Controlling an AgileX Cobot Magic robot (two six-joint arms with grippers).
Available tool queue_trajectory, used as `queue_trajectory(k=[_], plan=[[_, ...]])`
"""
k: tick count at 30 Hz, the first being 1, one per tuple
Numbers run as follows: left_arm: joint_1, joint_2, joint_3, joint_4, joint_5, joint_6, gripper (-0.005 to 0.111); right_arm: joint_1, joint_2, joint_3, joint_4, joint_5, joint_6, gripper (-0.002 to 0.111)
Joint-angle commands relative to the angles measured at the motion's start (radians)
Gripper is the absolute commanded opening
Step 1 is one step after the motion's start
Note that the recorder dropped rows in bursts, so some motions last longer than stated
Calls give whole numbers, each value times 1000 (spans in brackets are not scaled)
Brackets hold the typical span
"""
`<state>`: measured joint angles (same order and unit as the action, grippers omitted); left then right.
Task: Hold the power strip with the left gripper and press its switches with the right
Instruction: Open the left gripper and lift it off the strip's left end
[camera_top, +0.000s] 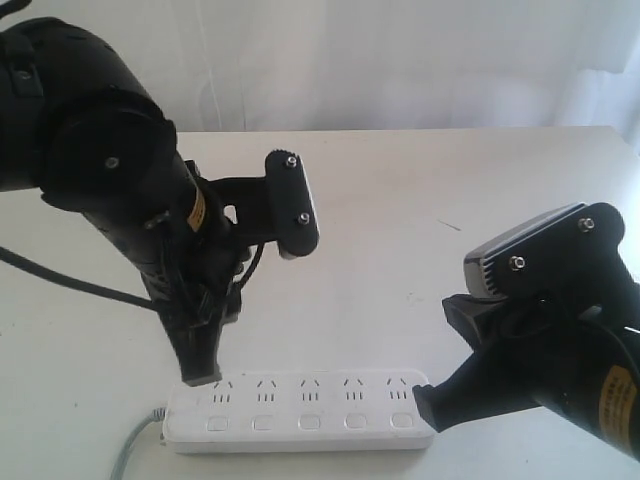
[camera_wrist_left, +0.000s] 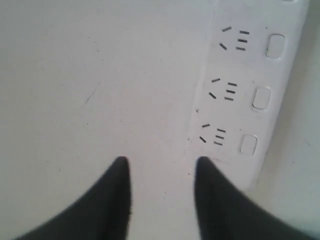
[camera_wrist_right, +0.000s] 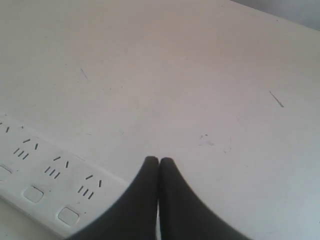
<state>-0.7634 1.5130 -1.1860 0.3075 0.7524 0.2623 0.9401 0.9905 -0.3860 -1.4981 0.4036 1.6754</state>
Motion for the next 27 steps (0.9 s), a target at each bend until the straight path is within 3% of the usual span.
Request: queue_trajectory(k=[1, 9, 17, 27], plan=[[-6, -12, -2, 14, -103, -158, 0, -3, -6, 9, -4, -1, 6, 0], [-6, -52, -2, 12, -312, -318, 0, -3, -6, 9, -4, -1, 6, 0], [-6, -285, 46, -19, -354, -318, 0, -18, -21, 9, -4, -8, 4, 0], [-6, -537, 230, -60, -393, -318, 0, -275, -22, 9, -4, -26, 4, 0]])
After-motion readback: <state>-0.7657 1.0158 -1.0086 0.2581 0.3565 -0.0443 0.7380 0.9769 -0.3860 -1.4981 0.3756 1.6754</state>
